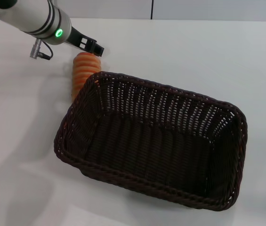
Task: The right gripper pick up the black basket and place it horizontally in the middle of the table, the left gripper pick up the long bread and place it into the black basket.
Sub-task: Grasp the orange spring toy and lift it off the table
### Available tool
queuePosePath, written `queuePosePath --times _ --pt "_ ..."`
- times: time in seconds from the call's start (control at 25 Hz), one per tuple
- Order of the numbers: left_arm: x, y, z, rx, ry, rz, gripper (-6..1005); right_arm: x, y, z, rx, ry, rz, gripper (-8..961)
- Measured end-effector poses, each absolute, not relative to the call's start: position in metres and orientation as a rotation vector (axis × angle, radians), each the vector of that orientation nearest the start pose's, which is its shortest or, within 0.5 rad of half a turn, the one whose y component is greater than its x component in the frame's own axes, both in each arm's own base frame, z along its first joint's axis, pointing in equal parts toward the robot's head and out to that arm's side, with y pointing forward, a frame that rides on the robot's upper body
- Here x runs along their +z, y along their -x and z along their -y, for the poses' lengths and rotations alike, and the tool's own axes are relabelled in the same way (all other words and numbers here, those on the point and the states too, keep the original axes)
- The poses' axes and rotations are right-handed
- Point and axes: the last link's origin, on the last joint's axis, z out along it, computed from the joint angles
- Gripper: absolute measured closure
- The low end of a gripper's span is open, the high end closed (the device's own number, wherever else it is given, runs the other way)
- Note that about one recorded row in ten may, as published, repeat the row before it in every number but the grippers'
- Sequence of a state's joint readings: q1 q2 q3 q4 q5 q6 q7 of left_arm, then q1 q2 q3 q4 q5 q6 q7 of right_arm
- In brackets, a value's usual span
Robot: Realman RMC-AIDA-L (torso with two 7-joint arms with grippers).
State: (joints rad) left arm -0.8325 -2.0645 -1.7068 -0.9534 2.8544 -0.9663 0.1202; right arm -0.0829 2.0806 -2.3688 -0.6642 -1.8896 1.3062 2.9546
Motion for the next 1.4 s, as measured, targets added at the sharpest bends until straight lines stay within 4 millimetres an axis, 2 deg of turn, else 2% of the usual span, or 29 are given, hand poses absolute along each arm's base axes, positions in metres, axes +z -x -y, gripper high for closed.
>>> queuePosePath --times 0.76,1.08,1.16,1.36,1.4 --pt "-0.031 0.201 -0.448 0.336 2.069 1.083 155 -0.005 -0.366 -0.195 0.603 1.053 -0.76 121" --pt "-0.036 0.204 -0.446 0.337 2.076 1.096 156 -0.004 -0.366 -0.195 0.604 1.054 -0.758 120" --pt "-0.043 0.2 -0.445 0.291 2.124 1.114 156 -0.004 -0.366 -0.195 0.604 1.054 -0.758 120" --pt "-0.046 0.199 -0.445 0.249 2.152 1.101 156 -0.003 -0.367 -0.194 0.6 1.053 -0.756 120" --pt "-0.046 0.199 -0.445 0.249 2.152 1.101 190 -0.003 -0.367 -0.194 0.599 1.052 -0.754 120"
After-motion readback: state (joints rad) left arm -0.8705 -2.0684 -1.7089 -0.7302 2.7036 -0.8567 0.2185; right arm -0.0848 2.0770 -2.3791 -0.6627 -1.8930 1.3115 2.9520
